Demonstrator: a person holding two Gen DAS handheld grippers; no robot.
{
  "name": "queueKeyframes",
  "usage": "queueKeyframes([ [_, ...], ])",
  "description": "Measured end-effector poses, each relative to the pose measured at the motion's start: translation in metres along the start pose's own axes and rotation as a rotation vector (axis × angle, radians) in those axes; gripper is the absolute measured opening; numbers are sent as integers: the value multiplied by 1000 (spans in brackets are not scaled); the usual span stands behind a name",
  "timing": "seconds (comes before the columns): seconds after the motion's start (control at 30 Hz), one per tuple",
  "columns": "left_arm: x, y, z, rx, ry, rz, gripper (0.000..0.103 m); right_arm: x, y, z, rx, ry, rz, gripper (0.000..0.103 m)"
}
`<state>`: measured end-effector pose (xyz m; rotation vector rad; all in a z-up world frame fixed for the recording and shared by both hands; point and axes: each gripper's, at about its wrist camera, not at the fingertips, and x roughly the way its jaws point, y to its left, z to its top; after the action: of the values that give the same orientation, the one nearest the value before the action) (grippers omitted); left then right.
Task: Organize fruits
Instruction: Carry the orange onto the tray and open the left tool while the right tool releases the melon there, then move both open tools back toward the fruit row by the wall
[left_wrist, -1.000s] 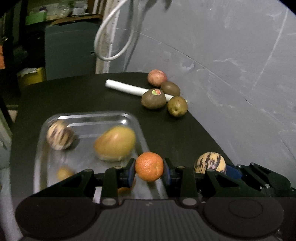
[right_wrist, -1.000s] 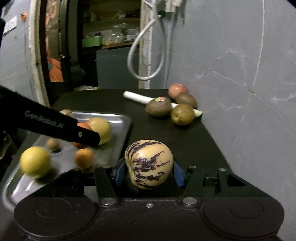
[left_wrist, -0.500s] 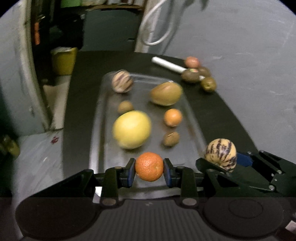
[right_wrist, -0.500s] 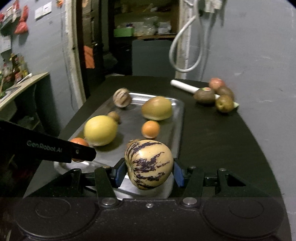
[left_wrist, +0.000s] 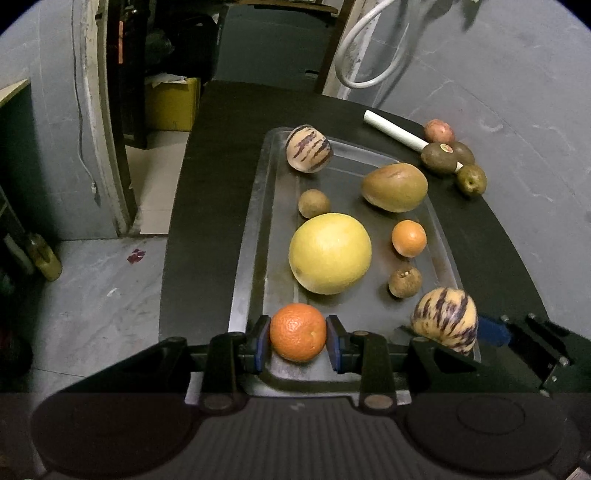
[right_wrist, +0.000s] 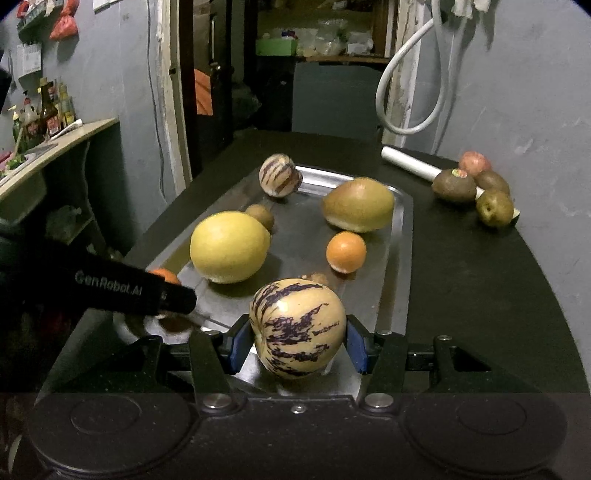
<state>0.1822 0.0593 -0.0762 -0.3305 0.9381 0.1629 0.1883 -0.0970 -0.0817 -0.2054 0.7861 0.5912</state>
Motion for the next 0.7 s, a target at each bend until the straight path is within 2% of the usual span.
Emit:
queueKeyframes([
  [0.4, 7, -4, 3, 18, 17, 15, 36, 15, -3, -1, 8, 24, 8, 55],
  [0.47, 6, -3, 3, 13, 24, 6, 44, 14, -4, -2, 14, 22, 9, 56],
  [0.53, 6, -2, 4, 2, 32, -18, 56, 12, -4, -3, 21, 15, 3, 65],
  [0.6, 4, 0, 3, -13, 47, -51, 62, 5, -5, -4, 32, 0, 14, 71],
  [0.7, -4, 2, 0, -22, 53, -62, 65, -9, -3, -9, 25, -15, -9, 78],
])
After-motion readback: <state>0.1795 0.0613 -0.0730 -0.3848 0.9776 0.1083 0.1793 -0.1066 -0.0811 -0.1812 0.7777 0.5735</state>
